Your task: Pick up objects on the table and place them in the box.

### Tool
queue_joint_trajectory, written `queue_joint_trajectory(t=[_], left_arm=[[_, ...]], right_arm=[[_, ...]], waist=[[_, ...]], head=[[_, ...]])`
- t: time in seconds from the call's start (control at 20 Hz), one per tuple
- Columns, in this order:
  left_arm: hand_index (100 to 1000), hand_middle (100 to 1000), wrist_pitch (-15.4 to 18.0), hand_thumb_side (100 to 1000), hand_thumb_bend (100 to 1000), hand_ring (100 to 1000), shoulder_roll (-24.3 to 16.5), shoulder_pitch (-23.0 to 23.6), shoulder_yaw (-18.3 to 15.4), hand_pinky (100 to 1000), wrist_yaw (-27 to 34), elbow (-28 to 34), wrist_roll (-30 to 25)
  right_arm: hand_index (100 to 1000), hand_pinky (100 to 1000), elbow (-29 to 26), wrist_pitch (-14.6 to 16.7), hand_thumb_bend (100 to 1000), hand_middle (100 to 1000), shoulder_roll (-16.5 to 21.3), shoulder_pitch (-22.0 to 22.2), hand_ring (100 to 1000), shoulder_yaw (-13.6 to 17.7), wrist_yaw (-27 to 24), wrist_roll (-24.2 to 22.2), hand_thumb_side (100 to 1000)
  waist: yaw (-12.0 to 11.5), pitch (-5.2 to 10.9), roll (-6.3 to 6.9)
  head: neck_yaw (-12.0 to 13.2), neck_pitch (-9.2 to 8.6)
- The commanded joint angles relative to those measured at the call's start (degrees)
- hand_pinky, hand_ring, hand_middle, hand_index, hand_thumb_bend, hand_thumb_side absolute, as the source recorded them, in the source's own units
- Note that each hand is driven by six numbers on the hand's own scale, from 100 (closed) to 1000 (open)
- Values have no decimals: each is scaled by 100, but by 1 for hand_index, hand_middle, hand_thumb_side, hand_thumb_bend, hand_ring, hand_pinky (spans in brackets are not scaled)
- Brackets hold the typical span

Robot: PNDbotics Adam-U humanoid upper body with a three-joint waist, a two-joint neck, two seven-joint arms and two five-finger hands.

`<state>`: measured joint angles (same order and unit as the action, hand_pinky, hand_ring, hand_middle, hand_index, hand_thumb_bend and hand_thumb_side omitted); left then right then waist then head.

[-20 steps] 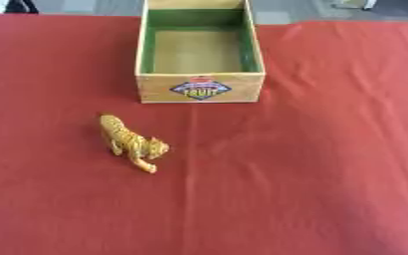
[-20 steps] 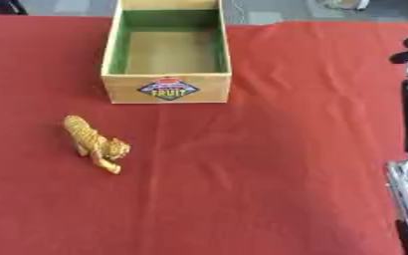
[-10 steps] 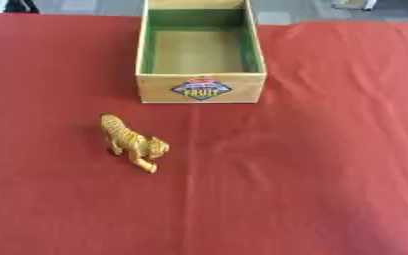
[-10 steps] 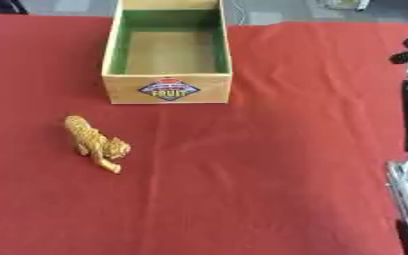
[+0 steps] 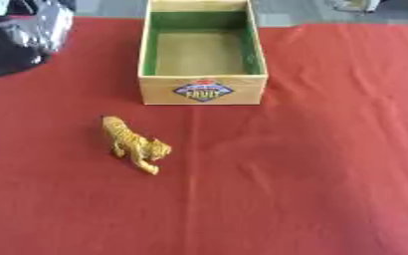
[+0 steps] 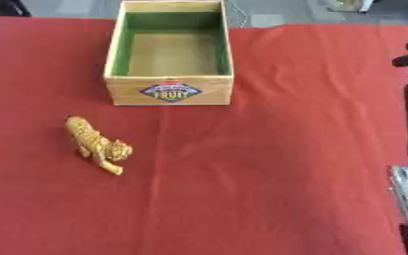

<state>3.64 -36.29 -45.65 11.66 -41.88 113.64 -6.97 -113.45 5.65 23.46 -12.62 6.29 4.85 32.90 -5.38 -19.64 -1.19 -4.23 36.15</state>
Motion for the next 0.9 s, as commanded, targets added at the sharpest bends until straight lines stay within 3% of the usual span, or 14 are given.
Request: queue_joint_trajectory(t=[0.05,0.1,0.4,0.55,0.7,0.9], left_arm=[[931,746,39,950,100,694,-163,-139,1,709,-62,86,-247],[933,751,88,961,120,701,-221,-206,77,716,-101,22,-304],[928,783,521,1000,468,749,-53,-609,777,770,-441,-668,-745],[953,796,737,988,581,767,28,-698,1121,790,-654,-1018,-961],[974,812,969,935,653,785,51,-719,1288,803,-872,-1395,-1193],[999,843,1303,832,675,814,108,-788,1307,817,-1029,-1915,-1527]], right_arm=[[722,807,-114,14,100,528,132,-47,504,17,0,-28,709],[722,807,-114,14,100,528,141,-62,504,-8,-6,-48,709],[722,808,-114,3,100,528,143,-82,504,-48,-32,-106,710],[722,808,-114,-1,100,528,139,-61,504,-37,-32,-100,710],[722,808,-114,-4,100,528,135,-51,504,-35,-29,-97,710],[722,808,-114,-7,100,528,132,-46,504,-37,-30,-98,710]], waist=[[17,144,19],[67,134,51],[120,134,94],[104,141,90],[84,148,87],[73,154,82]], head=[[27,-47],[70,-47],[100,-28],[82,-21],[67,-22],[60,-28]])
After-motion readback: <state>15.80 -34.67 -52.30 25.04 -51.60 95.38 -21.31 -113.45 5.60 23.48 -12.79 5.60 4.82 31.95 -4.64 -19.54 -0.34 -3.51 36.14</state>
